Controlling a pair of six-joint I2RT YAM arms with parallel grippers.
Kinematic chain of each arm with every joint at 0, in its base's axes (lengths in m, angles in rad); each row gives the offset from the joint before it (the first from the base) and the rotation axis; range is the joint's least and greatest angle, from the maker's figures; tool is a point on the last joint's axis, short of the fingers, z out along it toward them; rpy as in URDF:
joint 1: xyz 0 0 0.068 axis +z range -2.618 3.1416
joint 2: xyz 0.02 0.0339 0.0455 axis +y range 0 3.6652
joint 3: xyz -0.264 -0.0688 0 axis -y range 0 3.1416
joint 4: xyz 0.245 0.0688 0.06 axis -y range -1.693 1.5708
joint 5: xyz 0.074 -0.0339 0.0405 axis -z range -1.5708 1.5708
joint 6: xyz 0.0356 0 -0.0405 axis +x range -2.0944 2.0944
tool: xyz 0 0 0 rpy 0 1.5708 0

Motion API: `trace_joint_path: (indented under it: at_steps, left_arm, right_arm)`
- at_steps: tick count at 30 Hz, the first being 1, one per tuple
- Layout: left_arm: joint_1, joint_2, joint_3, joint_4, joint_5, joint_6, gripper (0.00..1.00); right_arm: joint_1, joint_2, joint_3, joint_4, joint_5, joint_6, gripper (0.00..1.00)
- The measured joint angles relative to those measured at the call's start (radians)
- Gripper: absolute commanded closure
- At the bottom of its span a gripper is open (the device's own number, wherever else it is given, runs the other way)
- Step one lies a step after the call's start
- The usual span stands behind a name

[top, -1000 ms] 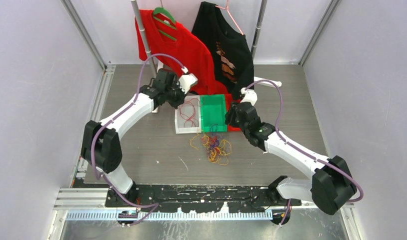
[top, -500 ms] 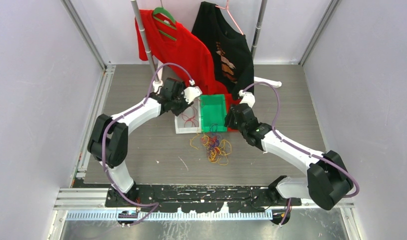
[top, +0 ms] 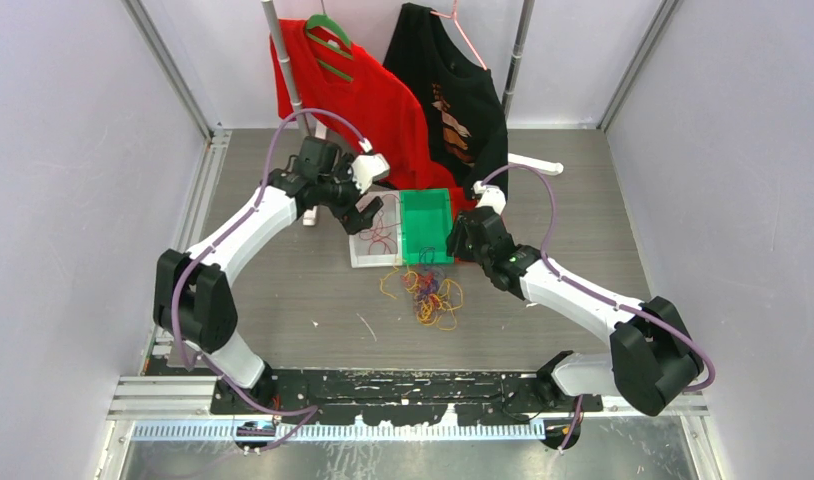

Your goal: Untangle the cables

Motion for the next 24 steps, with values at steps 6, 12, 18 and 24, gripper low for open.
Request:
trace_joint_path:
  at_steps: [6, 12, 18, 24]
  left_arm:
    - [-0.016, -0.009, 0.026, -0.013, 0.071, 0.002, 0.12]
    - [-0.07, 0.016, 0.027, -0.059, 0.099, 0.04, 0.2]
    - [-0.107, 0.056, 0.027, -0.098, 0.098, 0.115, 0.34]
    - [-0.108, 0.098, 0.026, -0.063, 0.034, 0.133, 0.92]
  right_arm:
    - [0.0, 0.0, 0.002, 0.003, -0.011, 0.003, 0.57]
    - [0.0, 0.0, 0.002, 0.001, -0.01, 0.005, 0.6]
    - [0.0, 0.0, 0.002, -0.001, -0.01, 0.007, 0.63]
    - [0.0, -0.001, 0.002, -0.001, -0.01, 0.015, 0.68]
